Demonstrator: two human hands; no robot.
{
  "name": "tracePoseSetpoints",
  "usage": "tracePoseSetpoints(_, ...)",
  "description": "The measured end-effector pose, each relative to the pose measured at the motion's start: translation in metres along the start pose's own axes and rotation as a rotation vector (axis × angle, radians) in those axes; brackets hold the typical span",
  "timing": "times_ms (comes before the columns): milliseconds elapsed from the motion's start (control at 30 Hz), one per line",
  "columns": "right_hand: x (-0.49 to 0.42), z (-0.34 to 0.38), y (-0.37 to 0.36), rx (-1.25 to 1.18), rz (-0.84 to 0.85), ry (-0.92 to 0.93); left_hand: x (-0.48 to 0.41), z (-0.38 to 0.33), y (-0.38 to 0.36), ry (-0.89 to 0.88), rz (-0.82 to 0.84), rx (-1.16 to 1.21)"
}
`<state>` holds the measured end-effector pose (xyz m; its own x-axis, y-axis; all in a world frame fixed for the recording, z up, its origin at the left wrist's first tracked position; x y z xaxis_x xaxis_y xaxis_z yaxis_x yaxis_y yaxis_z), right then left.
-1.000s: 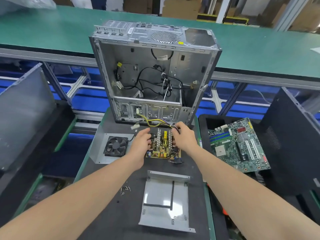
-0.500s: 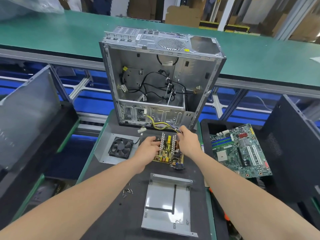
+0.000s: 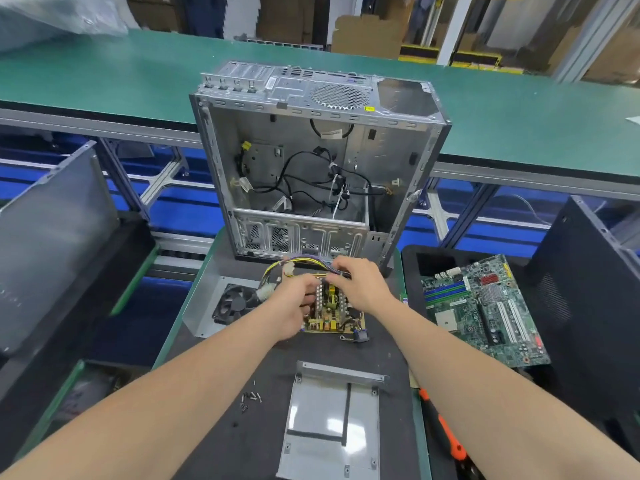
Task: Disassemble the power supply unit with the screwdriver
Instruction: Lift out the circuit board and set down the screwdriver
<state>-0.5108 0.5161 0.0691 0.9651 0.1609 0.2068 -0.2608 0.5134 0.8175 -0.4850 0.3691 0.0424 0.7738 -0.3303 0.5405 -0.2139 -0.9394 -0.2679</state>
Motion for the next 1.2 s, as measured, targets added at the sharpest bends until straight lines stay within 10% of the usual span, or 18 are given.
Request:
tracePoseSetpoints(200,0.015,-0.017,0.014,-0.066,-0.185,-0.09,-0.007,-0.019,-0.025,-0.2,0.101,-0.184)
tracePoseSetpoints(567,0.045,-0.077,0.03,-0.071,-0.158,-0.374,-0.018,-0.001,-0.028,-0.35,0.138,-1.6)
tracePoseSetpoints(1200,0.066,-0.072,0.015,-0.613,-0.119,-0.4,0.011,-0.012,-0.033,-0.268,0.225,-1.442)
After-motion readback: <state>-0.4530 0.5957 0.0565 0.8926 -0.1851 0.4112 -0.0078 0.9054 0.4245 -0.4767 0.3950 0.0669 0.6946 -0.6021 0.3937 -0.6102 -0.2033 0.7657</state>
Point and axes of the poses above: each hand's wrist, its own x-axis away from the middle knuckle, its own y-axis out of the back of the hand, z = x × y, the point moved 6 cm from there along -x, towards the middle knuckle, and after that the axes turned 12 degrees about z, right-handed, at the moved point
